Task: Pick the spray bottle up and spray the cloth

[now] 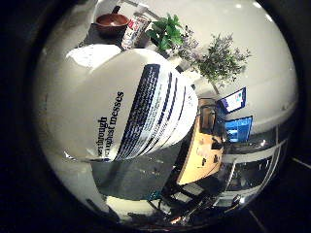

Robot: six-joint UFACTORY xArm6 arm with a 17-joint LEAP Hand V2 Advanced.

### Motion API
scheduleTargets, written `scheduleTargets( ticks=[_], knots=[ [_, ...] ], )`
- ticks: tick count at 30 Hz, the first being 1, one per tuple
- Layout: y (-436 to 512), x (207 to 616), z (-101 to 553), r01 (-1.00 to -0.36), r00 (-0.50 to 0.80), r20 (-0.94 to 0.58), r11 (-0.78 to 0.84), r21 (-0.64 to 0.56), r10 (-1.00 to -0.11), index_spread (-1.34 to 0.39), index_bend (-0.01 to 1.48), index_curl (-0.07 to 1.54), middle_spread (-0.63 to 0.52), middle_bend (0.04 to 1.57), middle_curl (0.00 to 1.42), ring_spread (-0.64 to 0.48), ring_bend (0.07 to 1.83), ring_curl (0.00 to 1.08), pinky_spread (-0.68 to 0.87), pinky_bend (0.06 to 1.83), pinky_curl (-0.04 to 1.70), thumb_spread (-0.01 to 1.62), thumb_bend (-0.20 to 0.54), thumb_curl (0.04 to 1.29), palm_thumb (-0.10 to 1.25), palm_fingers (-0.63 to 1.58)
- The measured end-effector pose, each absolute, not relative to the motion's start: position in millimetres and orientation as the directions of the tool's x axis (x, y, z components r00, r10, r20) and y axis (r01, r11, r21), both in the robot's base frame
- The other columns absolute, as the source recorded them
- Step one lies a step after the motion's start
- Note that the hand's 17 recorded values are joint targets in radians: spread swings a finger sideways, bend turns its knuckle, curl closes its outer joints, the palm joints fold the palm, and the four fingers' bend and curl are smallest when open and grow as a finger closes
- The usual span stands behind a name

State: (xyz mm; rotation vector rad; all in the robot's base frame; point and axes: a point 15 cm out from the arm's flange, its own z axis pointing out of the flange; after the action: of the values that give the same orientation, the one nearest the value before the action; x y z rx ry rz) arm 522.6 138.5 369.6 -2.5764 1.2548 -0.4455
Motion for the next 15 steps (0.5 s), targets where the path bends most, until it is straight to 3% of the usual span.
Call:
scheduleTargets(
  ticks=[15],
  knots=[
    [115, 524, 361, -0.750, 0.553, 0.157, -0.570, -0.334, -0.819, -0.21, 1.22, 0.76, -0.17, 1.28, 0.89, -0.24, 1.30, 0.86, -0.23, 1.01, 1.46, 0.83, -0.018, 0.82, 0.98, 1.10]
  ],
)
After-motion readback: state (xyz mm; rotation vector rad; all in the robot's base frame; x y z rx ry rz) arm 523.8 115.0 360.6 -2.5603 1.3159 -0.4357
